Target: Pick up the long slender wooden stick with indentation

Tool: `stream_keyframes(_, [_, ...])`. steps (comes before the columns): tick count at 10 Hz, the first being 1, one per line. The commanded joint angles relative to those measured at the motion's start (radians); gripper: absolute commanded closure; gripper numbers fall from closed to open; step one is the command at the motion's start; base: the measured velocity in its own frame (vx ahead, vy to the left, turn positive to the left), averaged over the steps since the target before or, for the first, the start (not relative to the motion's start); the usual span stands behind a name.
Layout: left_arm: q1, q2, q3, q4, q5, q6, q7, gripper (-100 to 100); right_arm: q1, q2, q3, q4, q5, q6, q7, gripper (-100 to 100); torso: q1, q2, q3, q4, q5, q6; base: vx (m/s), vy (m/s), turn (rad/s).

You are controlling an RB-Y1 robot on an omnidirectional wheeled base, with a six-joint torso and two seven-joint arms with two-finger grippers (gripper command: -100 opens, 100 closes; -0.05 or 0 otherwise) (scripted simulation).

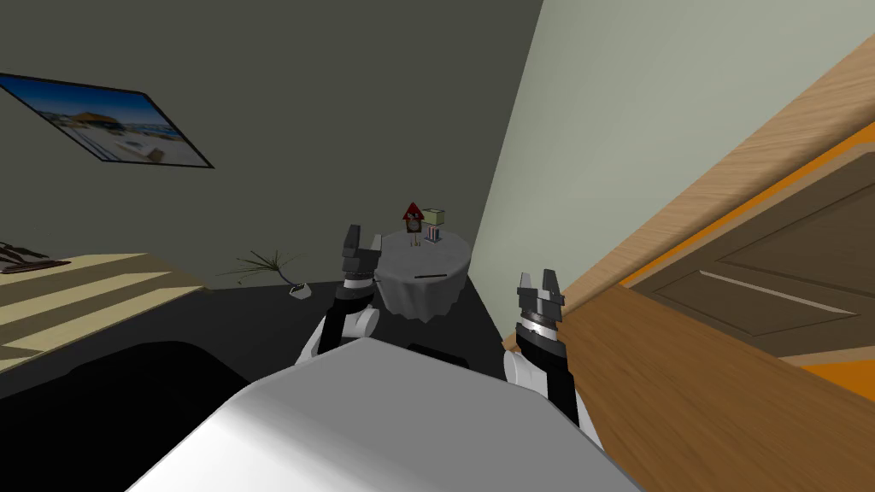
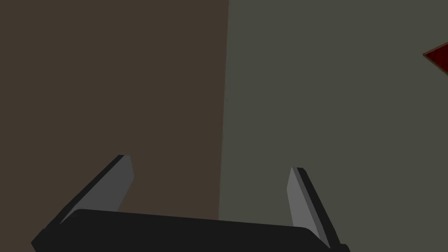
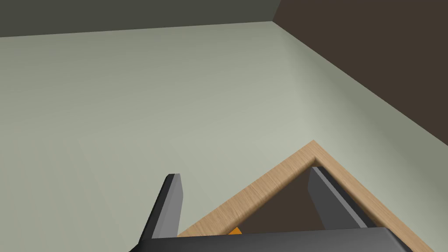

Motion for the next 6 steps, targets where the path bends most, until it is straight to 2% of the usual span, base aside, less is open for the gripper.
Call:
stream_keyframes(1, [0.005,0.032,0.002,0.008,-0.005,0.002,0.009,-100,0.0,0.0,0.0,0.0,0.0,0.0,0.0,0,0.0,0.0,0.0,0.0,0.0,0.0,-0.006,0.008,0.026])
stream_keyframes(4, [0.024,0.127,0.008,0.036,-0.025,0.007,0.044,-100,0.0,0.0,0.0,0.0,0.0,0.0,0.0,0,0.002,0.001,0.001,0.0,0.0,0.0,-0.017,0.018,0.045])
stream_keyframes(5, [0.024,0.14,0.008,0.036,-0.025,0.007,0.044,-100,0.0,0.0,0.0,0.0,0.0,0.0,0.0,0,0.002,0.001,0.001,0.0,0.0,0.0,-0.018,0.02,0.014])
stream_keyframes(6, [0.033,0.178,0.012,0.049,-0.035,0.009,0.059,-100,0.0,0.0,0.0,0.0,0.0,0.0,0.0,0,0.002,0.001,0.001,0.0,0.0,0.0,-0.017,0.019,0.029])
